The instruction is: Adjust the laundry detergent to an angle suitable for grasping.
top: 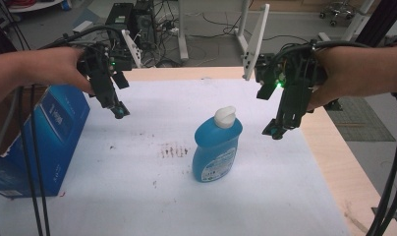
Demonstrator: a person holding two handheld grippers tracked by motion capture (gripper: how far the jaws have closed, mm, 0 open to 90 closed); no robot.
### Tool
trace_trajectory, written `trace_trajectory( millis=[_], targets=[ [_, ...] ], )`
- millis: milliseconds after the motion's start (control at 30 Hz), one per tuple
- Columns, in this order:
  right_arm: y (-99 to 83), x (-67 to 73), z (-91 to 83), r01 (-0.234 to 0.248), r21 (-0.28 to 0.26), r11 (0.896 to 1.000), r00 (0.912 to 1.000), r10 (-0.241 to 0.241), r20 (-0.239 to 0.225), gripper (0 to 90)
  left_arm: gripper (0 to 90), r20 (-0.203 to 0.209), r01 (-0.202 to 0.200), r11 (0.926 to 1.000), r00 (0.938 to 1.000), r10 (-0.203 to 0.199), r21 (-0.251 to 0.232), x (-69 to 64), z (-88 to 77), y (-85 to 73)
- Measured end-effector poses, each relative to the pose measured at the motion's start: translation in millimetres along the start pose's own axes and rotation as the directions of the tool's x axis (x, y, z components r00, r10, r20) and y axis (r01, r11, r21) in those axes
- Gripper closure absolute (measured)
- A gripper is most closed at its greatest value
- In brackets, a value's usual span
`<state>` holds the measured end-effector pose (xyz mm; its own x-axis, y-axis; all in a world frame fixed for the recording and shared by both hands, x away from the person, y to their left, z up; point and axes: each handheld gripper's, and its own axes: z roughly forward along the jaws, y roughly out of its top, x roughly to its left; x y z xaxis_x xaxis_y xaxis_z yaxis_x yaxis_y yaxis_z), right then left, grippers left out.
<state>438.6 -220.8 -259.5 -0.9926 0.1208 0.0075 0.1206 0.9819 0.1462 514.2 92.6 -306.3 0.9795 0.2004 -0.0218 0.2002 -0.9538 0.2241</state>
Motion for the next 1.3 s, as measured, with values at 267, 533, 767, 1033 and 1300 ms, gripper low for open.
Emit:
trace_trajectory(
  millis=[267, 533, 767, 1033, 1300],
  targets=[
    [-1.3, -3.0, 2.2, 0.008, -0.001, 1.000, 1.0000, -0.008, -0.001, 10.4, 8.4, -0.011, 0.001, 1.0000, 0.9999, -0.001, -0.008, -0.6, -2.3, 0.9],
    [-3.2, -2.9, 5.0, 0.018, -0.006, 1.000, 0.9998, -0.018, -0.006, 10.5, 8.4, -0.007, 0.007, 0.9995, 0.9999, -0.007, -0.030, -2.1, -6.4, 1.0],
    [-4.0, -1.3, 4.3, 0.010, -0.010, 1.000, 0.9999, -0.011, -0.007, 10.5, 8.4, -0.012, 0.009, 0.9996, 0.9999, -0.009, -0.028, -3.8, -6.9, 3.6],
    [-5.9, -1.0, 3.4, 0.007, -0.015, 1.000, 0.9999, -0.007, -0.007, 10.5, 8.4, -0.004, 0.021, 0.9992, 0.9998, -0.021, -0.033, -7.5, -8.9, 6.8],
    [-8.4, -0.9, 4.7, 0.009, -0.011, 1.000, 0.9999, -0.009, -0.008, 10.5, 8.4, -0.012, 0.035, 0.9982, 0.9993, -0.036, -0.050, -15.0, -15.9, 13.3]
  ],
)
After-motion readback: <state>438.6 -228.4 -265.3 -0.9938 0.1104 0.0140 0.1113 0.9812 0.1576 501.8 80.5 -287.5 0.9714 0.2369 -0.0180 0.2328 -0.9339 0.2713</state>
